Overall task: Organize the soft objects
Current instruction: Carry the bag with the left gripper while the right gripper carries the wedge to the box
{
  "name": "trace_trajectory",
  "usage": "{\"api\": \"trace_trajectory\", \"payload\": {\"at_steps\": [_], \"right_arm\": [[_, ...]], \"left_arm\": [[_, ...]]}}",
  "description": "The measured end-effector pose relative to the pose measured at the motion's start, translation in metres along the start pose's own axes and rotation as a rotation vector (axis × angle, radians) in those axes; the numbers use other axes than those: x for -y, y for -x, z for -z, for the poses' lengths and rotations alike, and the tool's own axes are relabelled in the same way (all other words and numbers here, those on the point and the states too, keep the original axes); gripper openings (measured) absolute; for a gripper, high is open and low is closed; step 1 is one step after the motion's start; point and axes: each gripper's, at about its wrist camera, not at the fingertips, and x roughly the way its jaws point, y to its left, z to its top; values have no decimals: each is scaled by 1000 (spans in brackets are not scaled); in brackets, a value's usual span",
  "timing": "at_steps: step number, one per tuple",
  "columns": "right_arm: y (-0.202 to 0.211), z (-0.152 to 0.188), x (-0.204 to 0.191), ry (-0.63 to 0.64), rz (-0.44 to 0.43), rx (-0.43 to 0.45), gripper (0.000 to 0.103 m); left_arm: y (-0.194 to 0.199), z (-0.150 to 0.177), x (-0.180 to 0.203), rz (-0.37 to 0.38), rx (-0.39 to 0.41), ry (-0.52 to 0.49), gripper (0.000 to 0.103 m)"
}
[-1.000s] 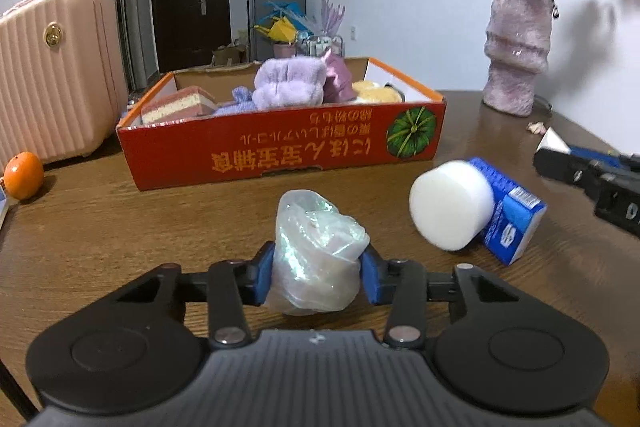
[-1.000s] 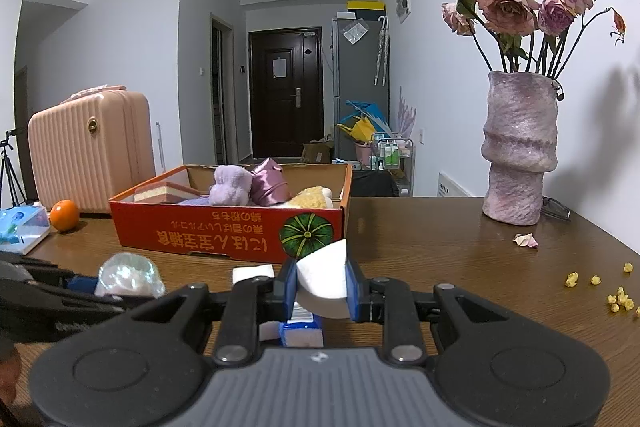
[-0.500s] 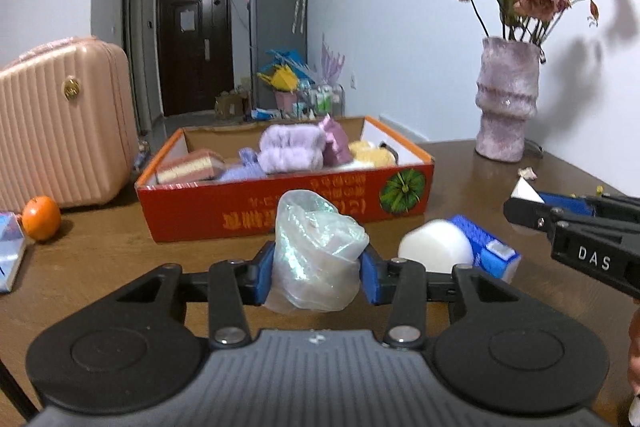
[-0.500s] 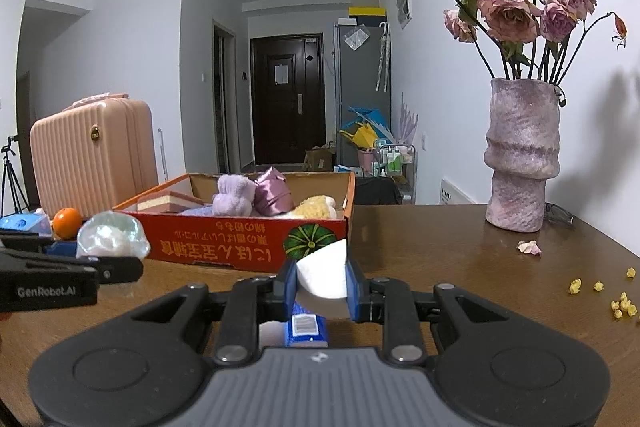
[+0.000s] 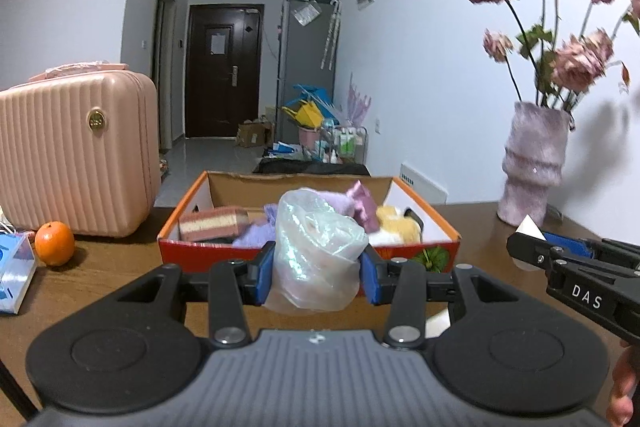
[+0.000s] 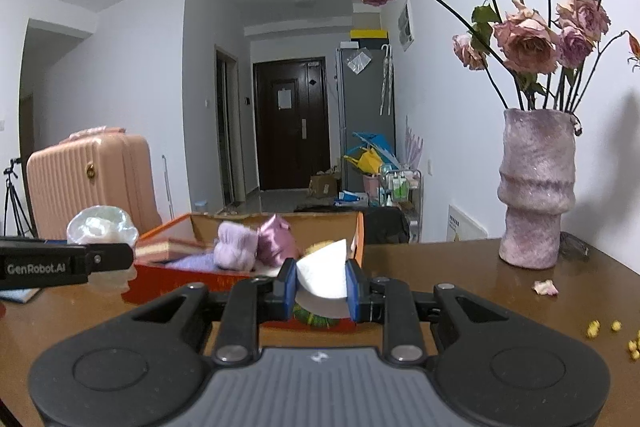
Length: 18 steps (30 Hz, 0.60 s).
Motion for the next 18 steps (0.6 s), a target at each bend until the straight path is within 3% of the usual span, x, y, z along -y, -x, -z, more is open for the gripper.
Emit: {"api": "trace_trajectory", "payload": {"at_steps": [18], "right_arm": [[-83,-43,4,37,-77,25,24]], "left_arm": [[-65,-23,-9,-59,13,58,42]]}}
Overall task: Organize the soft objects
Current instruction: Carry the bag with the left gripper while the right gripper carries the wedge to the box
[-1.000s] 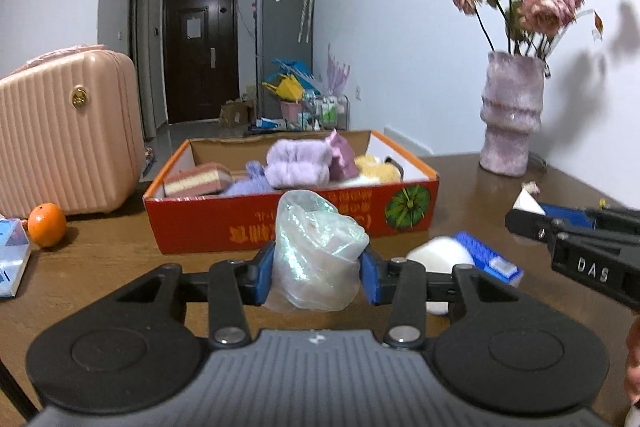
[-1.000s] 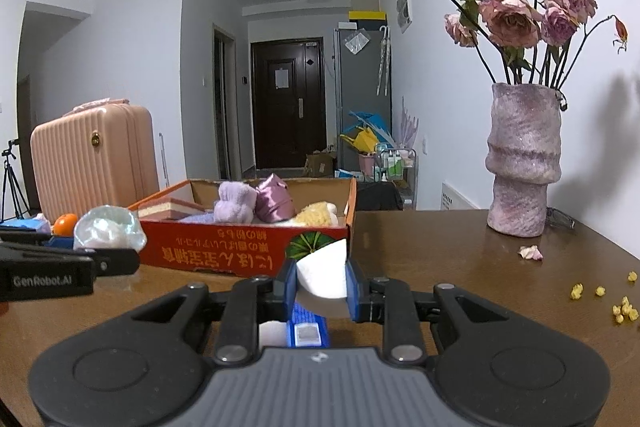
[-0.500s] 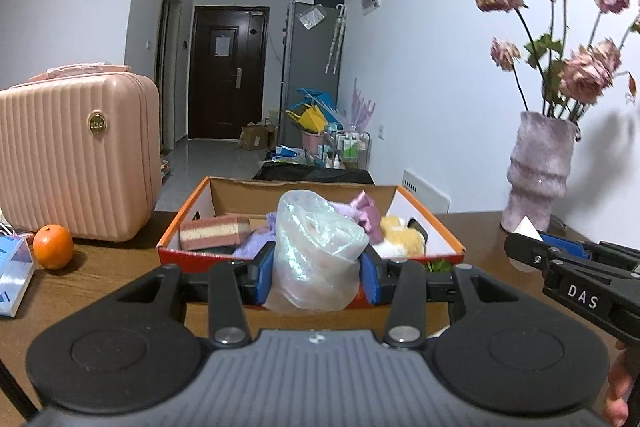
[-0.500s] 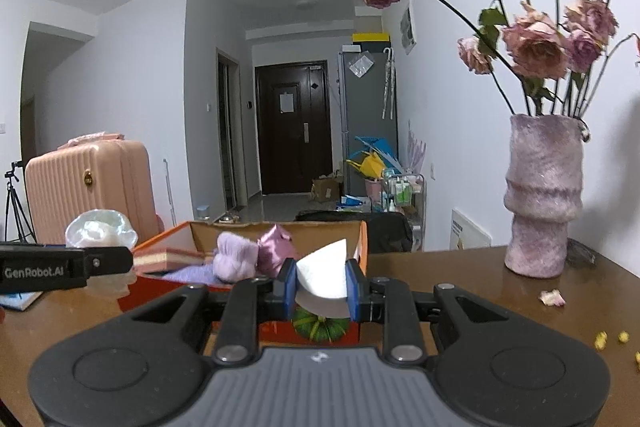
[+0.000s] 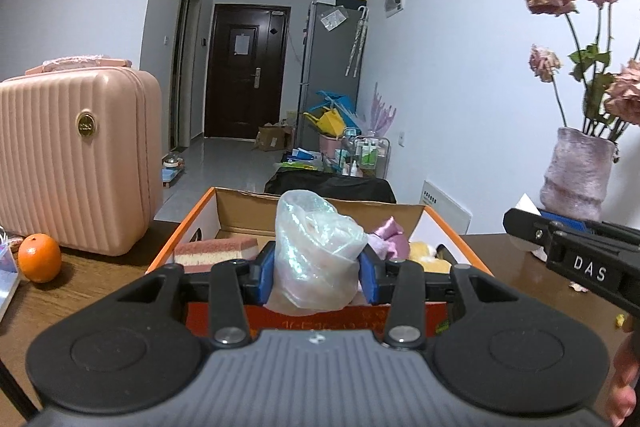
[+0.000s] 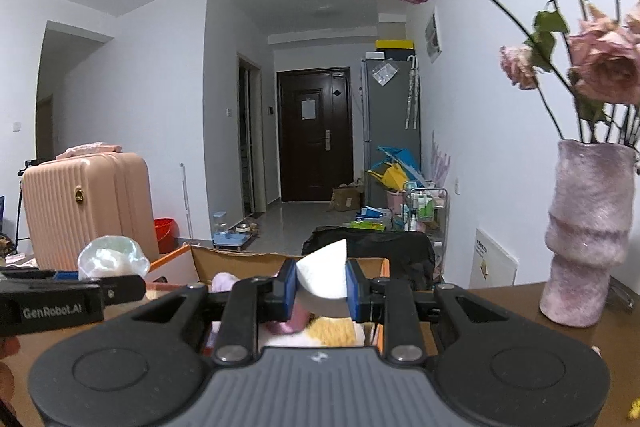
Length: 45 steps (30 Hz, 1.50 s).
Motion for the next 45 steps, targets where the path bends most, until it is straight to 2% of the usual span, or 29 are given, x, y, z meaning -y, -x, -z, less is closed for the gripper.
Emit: {"api": "trace_trajectory", "payload": {"at_steps": [9,16,27,36,40,41,43,44,45], "right_arm": [[-40,-16,5,20,-59,-18,25],[-75,-20,7,57,-101,-68,25],[-117,-5,24,19,-88,-155,25],[-137,7,20,36,-89,-198,26],[-138,8,20,30,-96,-205,32],[-139,8,21,27,-102,-212,35],[-141,9,21,31,-99,-221,35],[-142,10,21,33,-99,-224,36],[-142,10,20,35,-98,-228,39]], "left_arm": [[-35,-6,1,-35,-2,2,42],[-61,-8,-4,-81,-11,23,41],[-95,-3,-9,-128,-37,30,40],[-110,-3,-12,-150,-46,33,40],[-109,-2,-11,-144,-44,39,46],[-109,-3,-12,-142,-45,41,52],[-109,-2,-13,-146,-45,49,56],[-109,-2,-14,-147,-44,51,62],[-109,-2,-15,-146,-45,55,64]]}}
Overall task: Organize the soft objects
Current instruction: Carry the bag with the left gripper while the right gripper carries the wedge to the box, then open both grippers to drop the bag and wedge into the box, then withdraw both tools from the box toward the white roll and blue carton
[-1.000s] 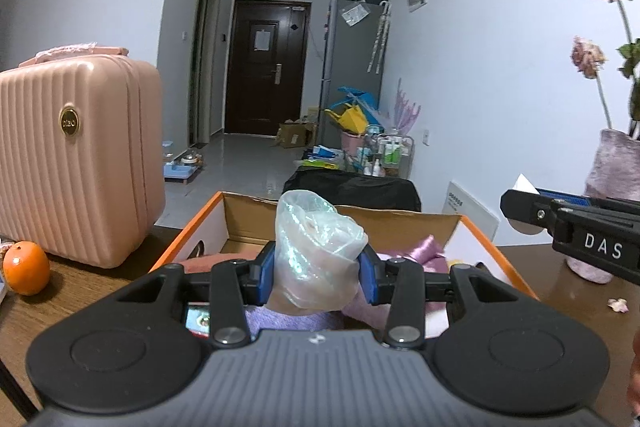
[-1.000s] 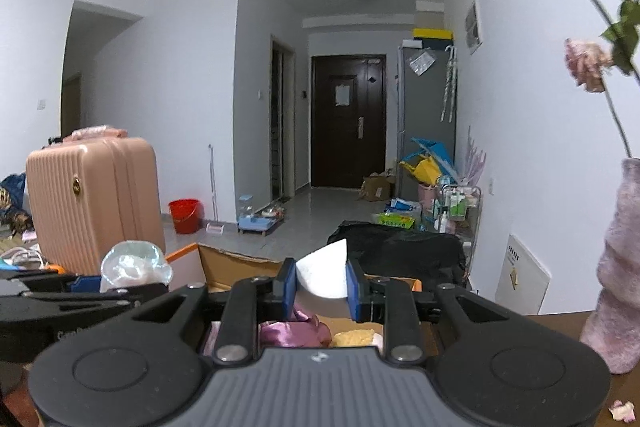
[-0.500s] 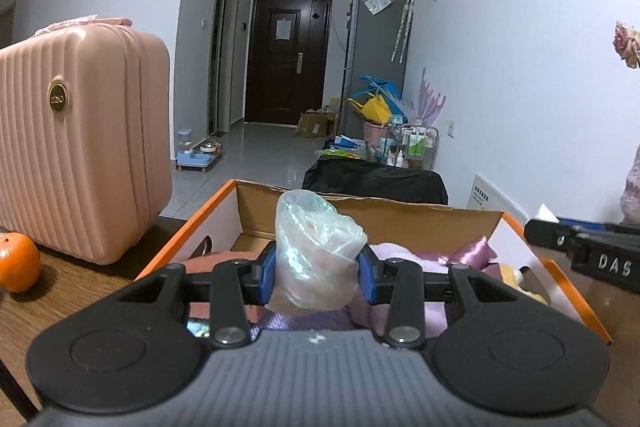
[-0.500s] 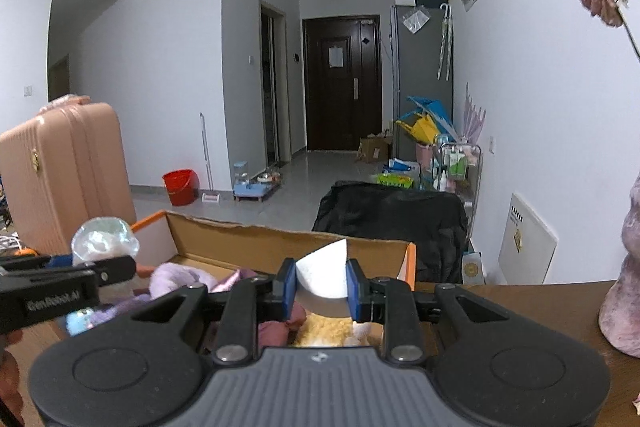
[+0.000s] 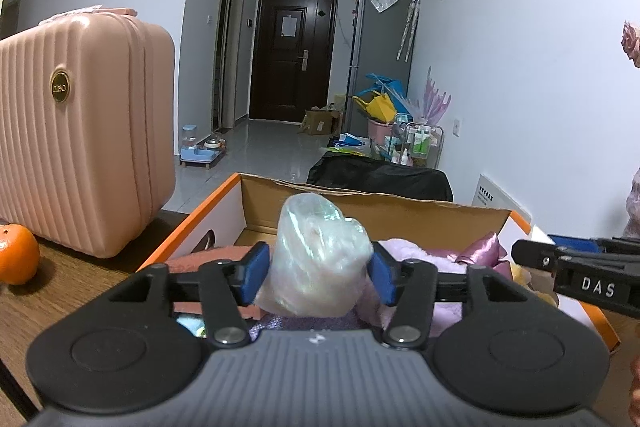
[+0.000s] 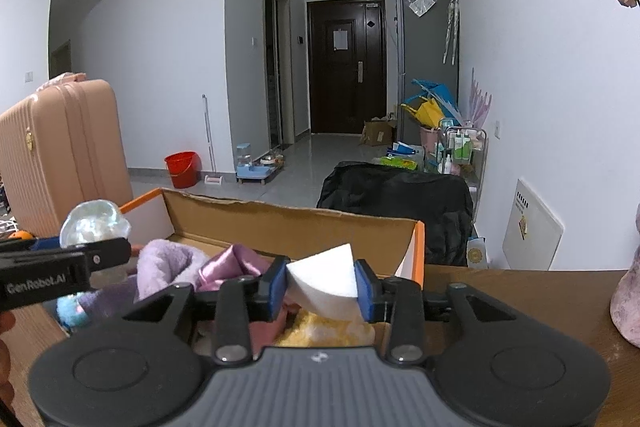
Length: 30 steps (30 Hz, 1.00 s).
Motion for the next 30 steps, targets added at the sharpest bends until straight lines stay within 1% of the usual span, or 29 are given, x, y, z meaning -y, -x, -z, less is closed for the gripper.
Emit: {"api": "trace_trajectory", "payload": {"at_steps": [1,3,5,6,7,8,9,10,12,13,23,30], "right_arm": [[-1,0,0,0,2,-2,43],[1,0,0,-1,0,5,61],[3,0,0,-7,0,17,73],[4,0,0,-9,-1,24,76],[5,0,1,-12,0,27,79],[6,0,1,-15,3,31,86],[7,0,1,-18,6,37,92],[8,0,2,-21,8,42,94],[10,-1,2,-26,10,51,101],[11,-1,2,-28,14,57,103],[18,0,-3,0,45,69,103],[36,6,-5,11,78,87,103]], "left_arm": [[0,0,-1,-1,1,4,68],[2,0,-2,-7,10,3,72],[3,1,-2,-8,16,4,80],[4,1,-2,-10,19,4,83],[6,2,-1,-15,23,4,88],[6,2,-1,-21,27,3,97],[8,2,-1,-29,32,4,102],[10,3,-1,-37,38,7,103],[13,3,0,-52,53,7,103],[14,3,0,-53,53,7,103],[16,2,-2,-57,47,22,103],[27,4,-2,-45,56,20,103]]}}
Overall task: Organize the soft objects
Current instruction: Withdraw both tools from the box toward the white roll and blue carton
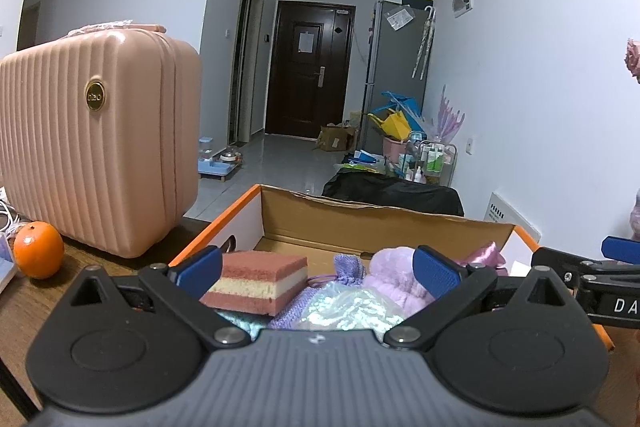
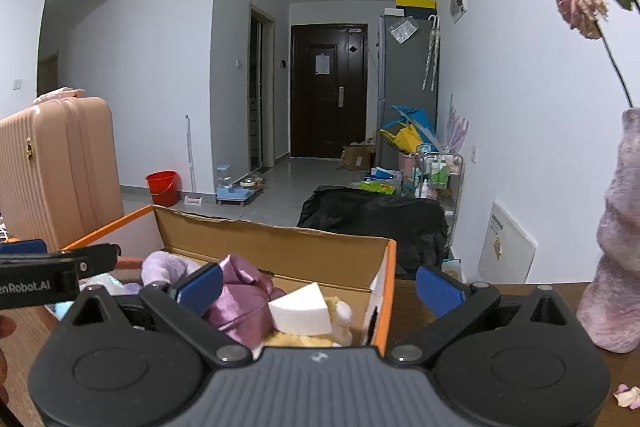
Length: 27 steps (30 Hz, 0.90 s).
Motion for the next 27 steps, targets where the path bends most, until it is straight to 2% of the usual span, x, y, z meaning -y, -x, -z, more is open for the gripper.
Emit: {"api": "trace_trajectory", "payload": {"at_steps": [15,27], "right_arm": [[55,20,10,-24,50,33,103],[104,41,8,-18,65,26,103]], "left_arm": [[34,11,-9,13,-9,-3,103],[69,25,-19,15,-33,-3,103]]}}
